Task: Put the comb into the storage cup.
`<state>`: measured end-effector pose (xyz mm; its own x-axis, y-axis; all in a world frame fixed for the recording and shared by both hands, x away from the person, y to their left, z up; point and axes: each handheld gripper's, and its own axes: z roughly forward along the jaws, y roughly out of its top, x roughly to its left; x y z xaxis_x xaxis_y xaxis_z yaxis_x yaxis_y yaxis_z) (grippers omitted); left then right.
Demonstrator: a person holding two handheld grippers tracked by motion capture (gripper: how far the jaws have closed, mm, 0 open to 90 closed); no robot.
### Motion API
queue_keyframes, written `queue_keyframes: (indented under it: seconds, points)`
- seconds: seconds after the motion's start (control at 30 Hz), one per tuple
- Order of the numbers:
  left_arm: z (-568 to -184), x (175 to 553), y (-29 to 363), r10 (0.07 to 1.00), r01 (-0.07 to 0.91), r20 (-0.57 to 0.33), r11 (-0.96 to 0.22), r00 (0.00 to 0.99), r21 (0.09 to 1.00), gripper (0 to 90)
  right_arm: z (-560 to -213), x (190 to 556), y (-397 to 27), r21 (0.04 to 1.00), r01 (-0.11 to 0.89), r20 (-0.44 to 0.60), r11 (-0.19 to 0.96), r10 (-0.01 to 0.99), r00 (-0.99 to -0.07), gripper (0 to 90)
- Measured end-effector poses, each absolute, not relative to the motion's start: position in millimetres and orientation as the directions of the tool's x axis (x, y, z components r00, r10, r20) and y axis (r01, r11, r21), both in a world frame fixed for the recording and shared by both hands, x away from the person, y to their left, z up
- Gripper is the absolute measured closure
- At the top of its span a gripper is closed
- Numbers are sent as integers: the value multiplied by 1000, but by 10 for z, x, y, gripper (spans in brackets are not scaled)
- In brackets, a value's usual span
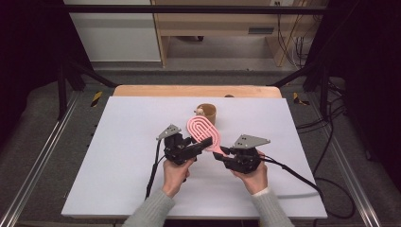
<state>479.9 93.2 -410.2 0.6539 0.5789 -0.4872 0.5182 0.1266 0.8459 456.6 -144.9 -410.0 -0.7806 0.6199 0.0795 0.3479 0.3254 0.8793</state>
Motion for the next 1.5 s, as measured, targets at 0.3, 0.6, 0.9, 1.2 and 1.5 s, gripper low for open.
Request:
queue_keyframes:
  seconds: [0.3, 0.6, 0.9, 1.2, 1.5]
  points:
    - [-4101, 4792, 926, 576, 519, -492, 132, 653, 844, 522, -4108, 4572, -1445, 879, 349, 79, 326, 622, -779, 700]
    - [-4091, 4764, 922, 549, 502, -492, 146, 676, 853, 584, -4112, 4578, -1441, 877, 353, 89, 325, 613, -785, 708]
    - [-4081, 4743, 929, 521, 485, -486, 151, 702, 861, 619, -4115, 4582, -1438, 877, 356, 100, 322, 602, -792, 712]
    - [-4043, 4722, 930, 509, 461, -461, 136, 727, 877, 629, -4117, 4584, -1433, 879, 361, 119, 311, 591, -798, 712]
    - [-4019, 4692, 917, 506, 436, -442, 138, 740, 889, 634, -4107, 4579, -1435, 884, 360, 128, 299, 585, -801, 705]
